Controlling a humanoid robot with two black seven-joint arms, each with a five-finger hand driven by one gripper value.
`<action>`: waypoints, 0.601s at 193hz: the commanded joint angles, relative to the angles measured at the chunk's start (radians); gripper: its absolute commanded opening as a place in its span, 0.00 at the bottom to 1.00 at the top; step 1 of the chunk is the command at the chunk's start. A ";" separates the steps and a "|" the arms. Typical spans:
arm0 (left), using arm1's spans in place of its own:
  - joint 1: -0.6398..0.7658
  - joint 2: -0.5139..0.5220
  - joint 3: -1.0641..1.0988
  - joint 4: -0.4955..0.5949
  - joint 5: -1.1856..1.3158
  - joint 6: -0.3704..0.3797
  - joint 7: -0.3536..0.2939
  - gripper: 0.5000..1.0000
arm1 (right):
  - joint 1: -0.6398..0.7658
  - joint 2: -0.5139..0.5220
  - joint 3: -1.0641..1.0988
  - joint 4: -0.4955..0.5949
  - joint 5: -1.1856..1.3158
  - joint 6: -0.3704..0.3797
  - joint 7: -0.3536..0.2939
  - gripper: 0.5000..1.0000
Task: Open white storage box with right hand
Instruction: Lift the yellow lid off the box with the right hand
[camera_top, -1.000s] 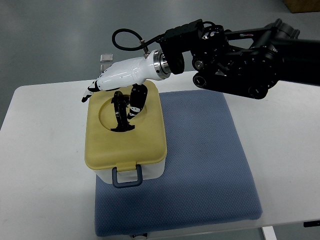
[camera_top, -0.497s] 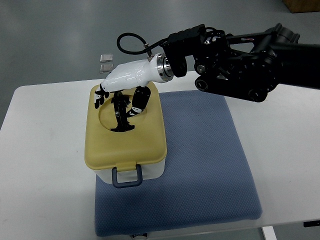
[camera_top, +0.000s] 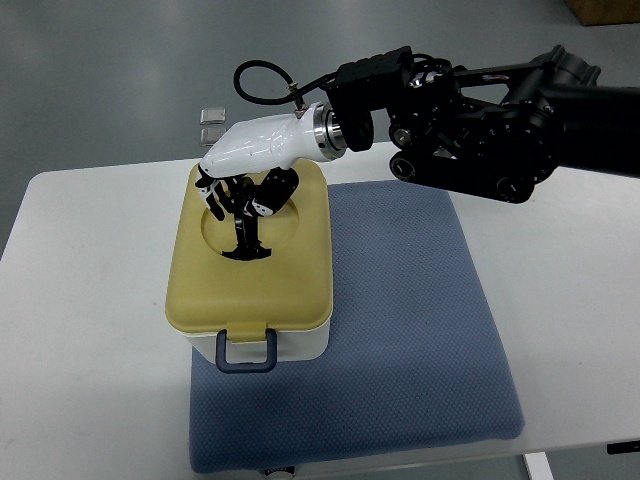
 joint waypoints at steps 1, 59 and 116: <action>0.000 0.000 0.000 0.000 0.000 0.000 0.000 1.00 | 0.008 -0.001 0.002 0.000 0.003 0.001 0.006 0.00; 0.000 0.000 0.000 0.000 -0.001 0.000 0.000 1.00 | 0.075 -0.010 0.011 0.002 0.015 0.046 0.055 0.00; 0.000 0.000 0.002 -0.003 0.000 -0.002 0.000 1.00 | 0.174 -0.064 0.075 0.002 0.021 0.135 0.082 0.00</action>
